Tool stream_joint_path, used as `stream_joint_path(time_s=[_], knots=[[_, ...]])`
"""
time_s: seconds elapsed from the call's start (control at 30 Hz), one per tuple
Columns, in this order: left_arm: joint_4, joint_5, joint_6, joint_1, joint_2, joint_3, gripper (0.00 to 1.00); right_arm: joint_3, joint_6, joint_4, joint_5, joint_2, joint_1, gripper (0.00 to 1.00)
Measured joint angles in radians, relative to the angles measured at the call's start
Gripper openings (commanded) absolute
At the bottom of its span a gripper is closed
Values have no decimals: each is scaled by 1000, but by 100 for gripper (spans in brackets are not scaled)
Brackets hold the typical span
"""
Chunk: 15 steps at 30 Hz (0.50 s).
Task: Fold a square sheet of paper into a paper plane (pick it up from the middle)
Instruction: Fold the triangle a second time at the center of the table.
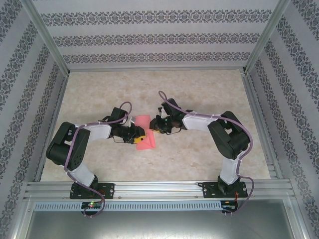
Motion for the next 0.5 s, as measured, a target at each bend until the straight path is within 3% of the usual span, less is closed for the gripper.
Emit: stream_joint_path(time_s=[0.5], knots=[[-4, -17, 1, 0, 5, 1, 26, 37, -98, -35, -48, 50, 47, 29]])
